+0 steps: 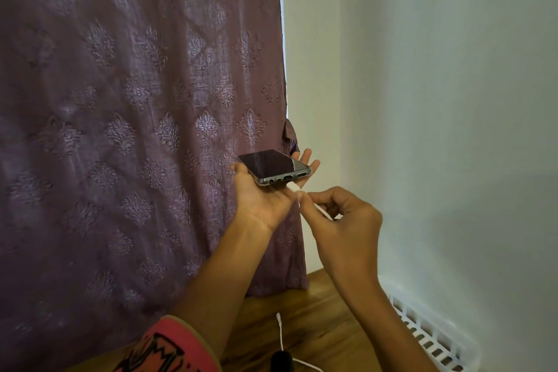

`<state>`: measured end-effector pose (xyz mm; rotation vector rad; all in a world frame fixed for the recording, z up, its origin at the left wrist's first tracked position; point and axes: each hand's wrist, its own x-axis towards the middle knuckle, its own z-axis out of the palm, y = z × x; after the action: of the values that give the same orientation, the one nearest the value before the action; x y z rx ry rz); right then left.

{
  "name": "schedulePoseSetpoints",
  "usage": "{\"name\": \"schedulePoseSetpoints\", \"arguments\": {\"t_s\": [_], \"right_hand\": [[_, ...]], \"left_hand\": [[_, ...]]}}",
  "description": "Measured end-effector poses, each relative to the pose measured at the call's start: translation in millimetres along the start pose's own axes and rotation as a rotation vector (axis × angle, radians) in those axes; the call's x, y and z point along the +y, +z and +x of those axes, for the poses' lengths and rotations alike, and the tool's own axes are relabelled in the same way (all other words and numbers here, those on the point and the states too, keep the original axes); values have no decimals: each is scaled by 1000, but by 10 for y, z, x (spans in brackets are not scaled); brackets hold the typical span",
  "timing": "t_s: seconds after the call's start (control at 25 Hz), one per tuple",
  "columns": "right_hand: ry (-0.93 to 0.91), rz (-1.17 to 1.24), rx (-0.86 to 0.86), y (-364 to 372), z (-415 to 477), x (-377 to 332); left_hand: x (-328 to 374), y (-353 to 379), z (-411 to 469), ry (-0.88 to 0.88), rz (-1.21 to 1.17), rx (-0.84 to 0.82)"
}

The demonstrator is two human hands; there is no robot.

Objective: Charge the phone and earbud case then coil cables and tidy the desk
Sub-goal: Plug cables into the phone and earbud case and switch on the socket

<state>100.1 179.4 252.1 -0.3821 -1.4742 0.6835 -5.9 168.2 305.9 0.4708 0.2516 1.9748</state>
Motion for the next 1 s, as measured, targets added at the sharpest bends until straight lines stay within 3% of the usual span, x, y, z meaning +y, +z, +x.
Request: {"name": "schedulePoseSetpoints", "arguments": {"t_s": [0.36,1.0], "right_hand": [[-36,-54,61,-87,-64,-114],[-10,-132,28,-92,-129,-131]], "left_hand": [[-63,48,-83,18,-36,-1],[-135,-6,-143,57,109,1]]}}
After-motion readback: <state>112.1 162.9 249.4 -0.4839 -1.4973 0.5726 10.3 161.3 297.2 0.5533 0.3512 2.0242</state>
